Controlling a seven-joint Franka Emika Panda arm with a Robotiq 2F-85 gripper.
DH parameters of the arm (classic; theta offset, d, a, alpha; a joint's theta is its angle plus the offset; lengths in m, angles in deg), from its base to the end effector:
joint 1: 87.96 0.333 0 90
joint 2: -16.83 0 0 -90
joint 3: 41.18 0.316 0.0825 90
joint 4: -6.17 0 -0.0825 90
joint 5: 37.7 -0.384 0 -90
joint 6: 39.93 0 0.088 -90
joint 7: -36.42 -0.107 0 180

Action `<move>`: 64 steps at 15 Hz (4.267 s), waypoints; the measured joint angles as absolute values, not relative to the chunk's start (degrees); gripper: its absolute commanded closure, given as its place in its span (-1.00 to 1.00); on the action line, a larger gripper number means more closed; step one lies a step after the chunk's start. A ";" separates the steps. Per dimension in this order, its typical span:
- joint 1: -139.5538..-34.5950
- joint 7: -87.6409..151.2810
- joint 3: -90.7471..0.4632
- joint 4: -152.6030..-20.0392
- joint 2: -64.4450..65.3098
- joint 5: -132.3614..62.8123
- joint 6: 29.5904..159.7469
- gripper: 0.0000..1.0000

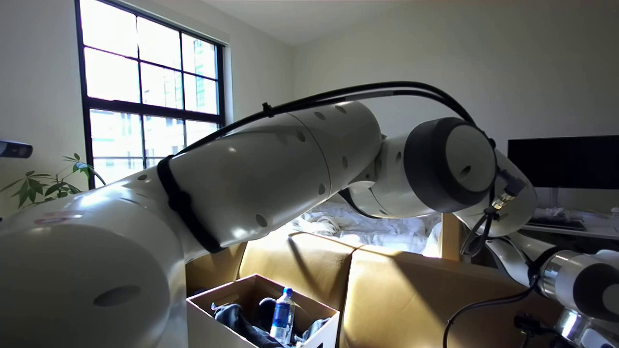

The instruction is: Pick up the white book from the sofa and put it in the box

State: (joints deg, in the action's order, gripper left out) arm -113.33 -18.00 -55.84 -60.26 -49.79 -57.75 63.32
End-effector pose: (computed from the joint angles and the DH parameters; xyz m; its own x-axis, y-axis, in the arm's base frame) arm 0.5706 -0.3893 0.0572 -0.1996 -0.9349 -0.2934 -0.9285 0.0848 0.3616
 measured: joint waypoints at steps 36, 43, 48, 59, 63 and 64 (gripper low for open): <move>-110.32 -26.75 -56.88 -53.44 -57.27 -52.69 79.41 1.00; -112.94 -22.23 -56.41 -48.13 -57.36 -51.47 56.30 1.00; -111.55 -22.30 -60.62 -50.40 -52.37 -49.99 54.50 1.00; -96.49 -21.25 -67.16 -68.32 -27.59 -42.25 56.85 0.24; -95.45 -21.00 -62.25 -77.24 -27.08 -42.96 64.39 -0.27; -95.70 -21.03 -60.76 -79.46 -27.56 -43.06 67.02 -0.41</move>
